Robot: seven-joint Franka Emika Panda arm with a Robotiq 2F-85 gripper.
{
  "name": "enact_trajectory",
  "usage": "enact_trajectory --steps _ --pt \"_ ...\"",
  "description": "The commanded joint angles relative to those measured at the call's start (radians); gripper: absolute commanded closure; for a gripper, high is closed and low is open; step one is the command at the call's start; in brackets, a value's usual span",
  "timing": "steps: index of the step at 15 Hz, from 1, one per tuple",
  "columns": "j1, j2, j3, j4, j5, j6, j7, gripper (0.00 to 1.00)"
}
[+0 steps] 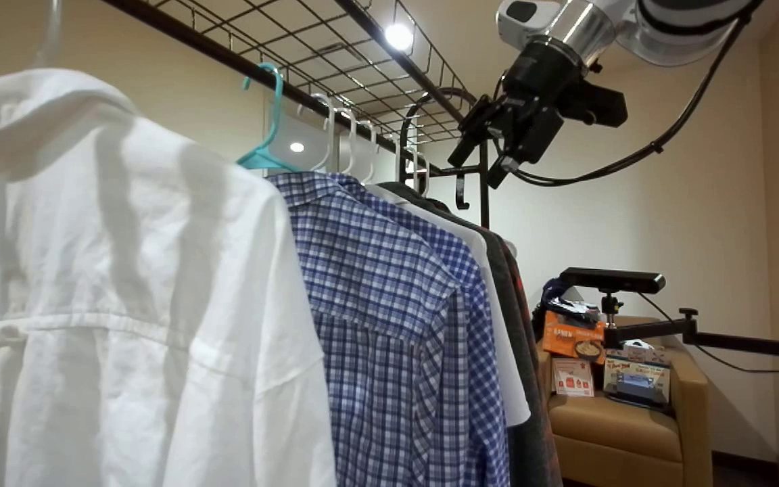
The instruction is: Unhang the brown dress and move it to the back
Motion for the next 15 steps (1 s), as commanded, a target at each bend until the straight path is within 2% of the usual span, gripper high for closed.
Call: enact_trajectory --steps 1,6,11,14,15 --pt "-0.046 0.027 0.032 -0.014 -0.005 0.092 0.155 0.00" --pt "-0.038 0.091 0.029 -0.021 -0.016 0.225 0.259 0.00" --pt "-0.067 0.130 0.032 0.002 -0.050 0.342 0.375 0.00" --pt "-0.056 0.136 0.018 0.030 -0.055 0.344 0.385 0.00" --pt "-0.043 0.119 0.008 0.004 -0.043 0.332 0.370 0.00"
